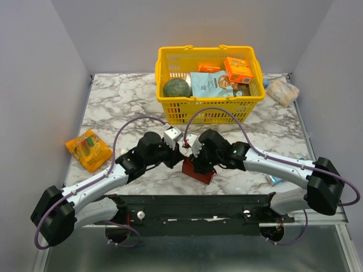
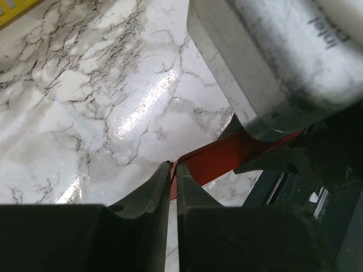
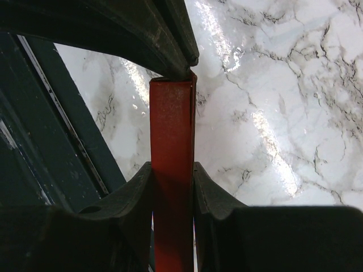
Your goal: Fold the paper box
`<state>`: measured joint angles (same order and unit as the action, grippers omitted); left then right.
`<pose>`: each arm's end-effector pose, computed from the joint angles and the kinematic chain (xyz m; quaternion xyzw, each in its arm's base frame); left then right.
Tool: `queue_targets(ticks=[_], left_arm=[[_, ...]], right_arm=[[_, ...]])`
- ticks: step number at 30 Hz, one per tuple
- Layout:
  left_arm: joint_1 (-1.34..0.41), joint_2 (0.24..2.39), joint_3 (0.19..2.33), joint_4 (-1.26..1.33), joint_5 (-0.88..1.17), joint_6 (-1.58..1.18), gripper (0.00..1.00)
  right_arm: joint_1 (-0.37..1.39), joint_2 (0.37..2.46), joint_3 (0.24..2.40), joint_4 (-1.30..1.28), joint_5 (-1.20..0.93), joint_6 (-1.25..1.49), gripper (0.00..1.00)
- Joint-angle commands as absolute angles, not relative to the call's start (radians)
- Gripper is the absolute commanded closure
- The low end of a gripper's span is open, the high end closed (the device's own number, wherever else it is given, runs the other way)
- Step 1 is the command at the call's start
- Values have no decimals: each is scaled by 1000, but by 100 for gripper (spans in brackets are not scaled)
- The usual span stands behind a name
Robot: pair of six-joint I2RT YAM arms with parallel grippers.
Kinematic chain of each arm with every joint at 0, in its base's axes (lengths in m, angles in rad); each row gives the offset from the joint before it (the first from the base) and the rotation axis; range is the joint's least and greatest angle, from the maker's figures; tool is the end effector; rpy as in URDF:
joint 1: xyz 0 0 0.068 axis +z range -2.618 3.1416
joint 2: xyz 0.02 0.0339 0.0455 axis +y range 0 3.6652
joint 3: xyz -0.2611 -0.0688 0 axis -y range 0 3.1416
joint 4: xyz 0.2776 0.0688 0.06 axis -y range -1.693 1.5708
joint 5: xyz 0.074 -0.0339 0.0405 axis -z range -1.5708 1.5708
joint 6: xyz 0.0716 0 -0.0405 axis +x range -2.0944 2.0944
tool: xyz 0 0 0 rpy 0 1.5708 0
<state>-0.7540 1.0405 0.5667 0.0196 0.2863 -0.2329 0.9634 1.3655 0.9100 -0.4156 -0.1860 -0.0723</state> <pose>0.1980 -0.2136 0.2029 0.2893 0.7917 -0.3549 0.4045 0.1806 0.2830 0.1904 -0.4907 0.7970 0.2258 0.2704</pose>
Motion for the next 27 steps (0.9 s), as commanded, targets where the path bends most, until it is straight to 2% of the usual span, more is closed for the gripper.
queue_targets(ticks=[1,8,19,23,27], left_arm=[[-761,1034,595,29,305,-224,89],[-767,1037,586,49,311,-241,100],[-821,1049,462,256,173,-393,100],[-830,1068,397,377,149,-428,100],[-831,1084,402,382,126,-459,100]], right_arm=[[973,1371,940,-439,-190,-83,79],[974,1370,936,-423,-129,-78,80],[980,1396,913,-345,21,-51,80],[980,1407,905,-324,20,-45,80],[982,1417,888,-307,34,-37,80]])
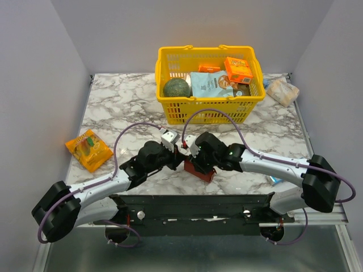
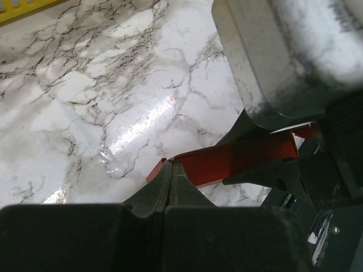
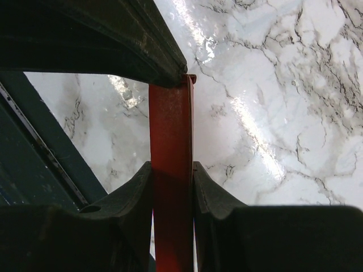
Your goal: Fold the paper box
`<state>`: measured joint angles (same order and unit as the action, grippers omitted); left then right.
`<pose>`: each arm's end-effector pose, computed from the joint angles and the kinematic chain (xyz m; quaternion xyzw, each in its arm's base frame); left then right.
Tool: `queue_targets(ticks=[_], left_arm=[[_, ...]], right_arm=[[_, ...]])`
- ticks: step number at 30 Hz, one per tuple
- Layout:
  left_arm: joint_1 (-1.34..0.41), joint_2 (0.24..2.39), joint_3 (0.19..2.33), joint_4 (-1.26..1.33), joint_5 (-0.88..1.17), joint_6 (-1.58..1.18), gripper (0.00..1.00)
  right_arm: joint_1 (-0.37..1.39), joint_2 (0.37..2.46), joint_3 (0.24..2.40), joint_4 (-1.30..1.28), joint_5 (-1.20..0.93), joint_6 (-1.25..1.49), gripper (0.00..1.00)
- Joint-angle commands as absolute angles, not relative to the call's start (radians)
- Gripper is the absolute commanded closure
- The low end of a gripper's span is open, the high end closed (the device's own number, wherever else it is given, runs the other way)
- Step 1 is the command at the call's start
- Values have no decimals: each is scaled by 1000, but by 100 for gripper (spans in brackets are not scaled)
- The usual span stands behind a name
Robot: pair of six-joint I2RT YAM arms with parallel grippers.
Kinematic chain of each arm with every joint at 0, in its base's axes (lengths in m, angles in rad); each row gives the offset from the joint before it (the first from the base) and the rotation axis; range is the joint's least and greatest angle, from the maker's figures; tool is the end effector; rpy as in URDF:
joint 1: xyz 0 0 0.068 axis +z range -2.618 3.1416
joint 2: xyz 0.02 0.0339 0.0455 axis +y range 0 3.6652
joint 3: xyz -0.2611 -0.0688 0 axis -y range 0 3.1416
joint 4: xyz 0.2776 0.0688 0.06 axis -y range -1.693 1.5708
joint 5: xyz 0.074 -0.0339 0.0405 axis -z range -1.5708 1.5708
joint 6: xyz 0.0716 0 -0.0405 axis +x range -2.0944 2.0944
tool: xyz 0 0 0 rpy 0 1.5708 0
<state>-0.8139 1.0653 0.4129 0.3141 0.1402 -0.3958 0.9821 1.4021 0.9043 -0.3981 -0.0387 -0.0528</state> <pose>0.1900 -0.2157 0.1730 0.2085 0.7879 -0.3749 0.4418 0.1863 0.2840 0.1774 -0.4722 0.8167 0.1647 0.2877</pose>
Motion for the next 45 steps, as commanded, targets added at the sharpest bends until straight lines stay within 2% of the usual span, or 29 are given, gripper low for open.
queue_targets(ticks=[1,18,38,45], left_arm=[[-830,1091,402,385,123,-471,100],[-830,1143,321,486,103,-505,100],[-833,1218,246,580,74,-374,100],[-876,1232,235,552,-30,-357,100]], right_arm=[[982,1420,885,-302,32,-38,80],[980,1431,856,-276,43,-26,81],[980,1416,848,-276,40,-23,81],[980,1414,847,-275,60,-31,81]])
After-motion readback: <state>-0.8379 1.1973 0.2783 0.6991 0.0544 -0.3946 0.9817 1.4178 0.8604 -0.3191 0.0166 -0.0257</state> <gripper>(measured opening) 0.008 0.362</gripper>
